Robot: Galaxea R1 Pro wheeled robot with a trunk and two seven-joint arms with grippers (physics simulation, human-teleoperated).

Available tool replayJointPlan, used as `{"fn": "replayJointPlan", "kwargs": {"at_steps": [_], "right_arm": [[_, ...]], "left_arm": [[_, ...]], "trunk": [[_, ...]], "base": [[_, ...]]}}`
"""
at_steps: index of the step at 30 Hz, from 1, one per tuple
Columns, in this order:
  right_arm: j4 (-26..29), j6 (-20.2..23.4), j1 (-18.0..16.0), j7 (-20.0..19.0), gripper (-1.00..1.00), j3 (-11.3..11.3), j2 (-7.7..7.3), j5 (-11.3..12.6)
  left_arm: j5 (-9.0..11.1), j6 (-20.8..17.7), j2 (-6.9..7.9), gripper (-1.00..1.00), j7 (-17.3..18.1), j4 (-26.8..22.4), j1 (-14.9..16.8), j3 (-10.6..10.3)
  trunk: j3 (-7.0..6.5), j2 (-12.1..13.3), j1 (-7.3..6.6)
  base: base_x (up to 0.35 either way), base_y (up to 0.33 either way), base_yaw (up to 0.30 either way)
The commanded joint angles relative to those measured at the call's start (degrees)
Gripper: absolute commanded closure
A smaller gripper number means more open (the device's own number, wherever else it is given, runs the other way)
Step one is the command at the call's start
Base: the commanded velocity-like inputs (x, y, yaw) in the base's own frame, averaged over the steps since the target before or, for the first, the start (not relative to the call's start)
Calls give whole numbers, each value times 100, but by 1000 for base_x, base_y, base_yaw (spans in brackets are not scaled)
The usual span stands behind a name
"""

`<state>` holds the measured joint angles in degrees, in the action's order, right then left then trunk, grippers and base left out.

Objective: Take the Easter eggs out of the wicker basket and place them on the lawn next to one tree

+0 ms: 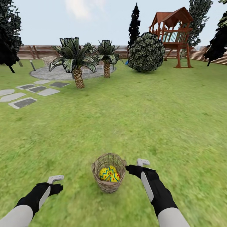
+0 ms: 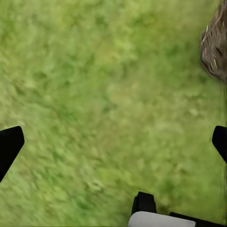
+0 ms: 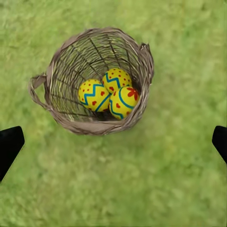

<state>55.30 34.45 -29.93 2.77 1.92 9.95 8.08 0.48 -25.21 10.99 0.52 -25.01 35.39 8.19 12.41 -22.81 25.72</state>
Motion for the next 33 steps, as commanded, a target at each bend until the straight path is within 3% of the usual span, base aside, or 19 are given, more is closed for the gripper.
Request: {"fn": "replayJointPlan", "kwargs": {"at_steps": [1,8,14,23,33], "right_arm": [[9,27,-4,33,-100,11,5,50],[-13,80,-10,106,-100,2,5,11],[-346,84,-76,456,-100,-37,5,28],[-705,69,-208,545,-100,-42,5,52],[-1204,50,-426,549,-100,-43,5,26]], "left_arm": [[5,-49,-7,-100,43,-34,3,30],[5,-71,-4,-100,174,-79,3,42],[5,-72,2,-100,185,-82,3,42],[5,-75,17,-100,242,-83,3,76],[5,-86,52,-100,463,-83,9,393]], "trunk": [[11,-11,6],[11,-11,6],[11,-11,6],[11,-11,6],[11,-11,6]], "base": [[252,3,0],[264,1,0],[269,0,0],[269,0,0],[269,0,0]]}}
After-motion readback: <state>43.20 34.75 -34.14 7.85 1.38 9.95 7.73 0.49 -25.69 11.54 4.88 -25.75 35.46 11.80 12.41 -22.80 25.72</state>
